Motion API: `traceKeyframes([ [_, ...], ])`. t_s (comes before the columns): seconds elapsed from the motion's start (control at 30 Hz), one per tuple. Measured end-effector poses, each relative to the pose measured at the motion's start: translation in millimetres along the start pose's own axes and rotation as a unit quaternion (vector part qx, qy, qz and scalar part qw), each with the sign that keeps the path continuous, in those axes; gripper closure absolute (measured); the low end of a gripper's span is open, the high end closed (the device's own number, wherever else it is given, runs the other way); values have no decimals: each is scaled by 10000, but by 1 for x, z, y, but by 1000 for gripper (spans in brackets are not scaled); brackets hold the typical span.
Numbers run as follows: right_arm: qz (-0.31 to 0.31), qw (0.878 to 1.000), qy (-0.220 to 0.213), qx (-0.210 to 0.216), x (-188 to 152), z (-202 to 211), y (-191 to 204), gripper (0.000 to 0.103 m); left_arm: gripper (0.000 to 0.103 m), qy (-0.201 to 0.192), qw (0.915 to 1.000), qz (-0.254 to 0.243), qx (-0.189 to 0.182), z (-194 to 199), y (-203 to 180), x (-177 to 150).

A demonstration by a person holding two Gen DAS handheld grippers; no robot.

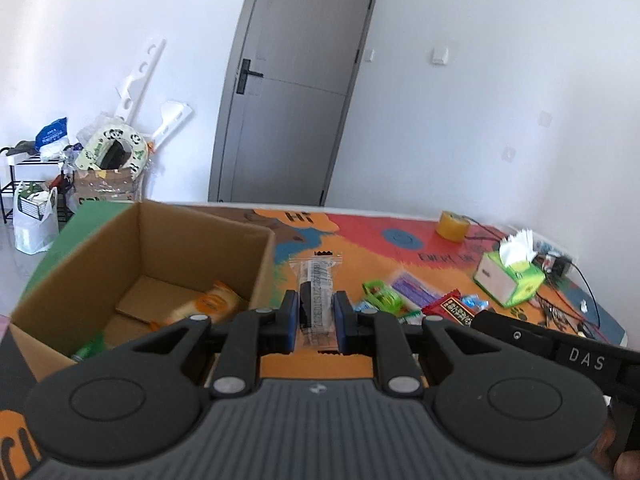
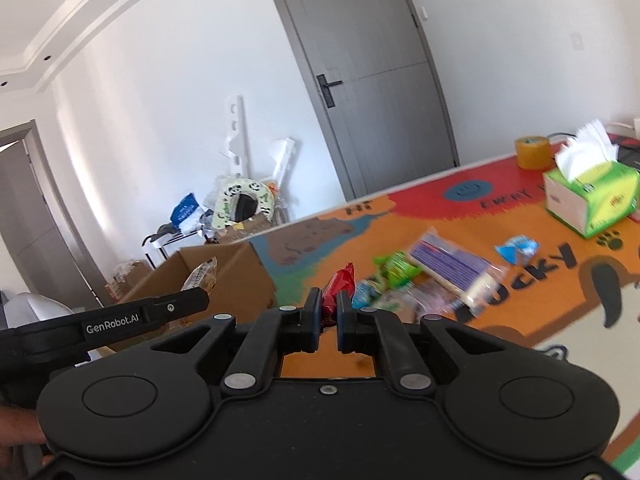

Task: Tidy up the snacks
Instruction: 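Carry both snacks over the cardboard box and open both tools to drop them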

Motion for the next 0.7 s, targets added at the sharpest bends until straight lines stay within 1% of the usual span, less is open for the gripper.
traceKeyframes([
  [0.23,200,9994,-100,250,15,-11,29,94,85,-136,9997,151,143,11,26,10],
  [0.7,478,9965,14,690,21,-39,79,94,85,-167,9967,537,580,15,79,14],
])
Point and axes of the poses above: each gripper's, at about its wrist camera, not at the fingertips, and z roughly against the way its jaws point, y to its left, x to its top, the point moved 2 cm from there along -z, roughly the way its jaws point, and after that the axes turned 3 degrees about -y, right-handed, at the moved point
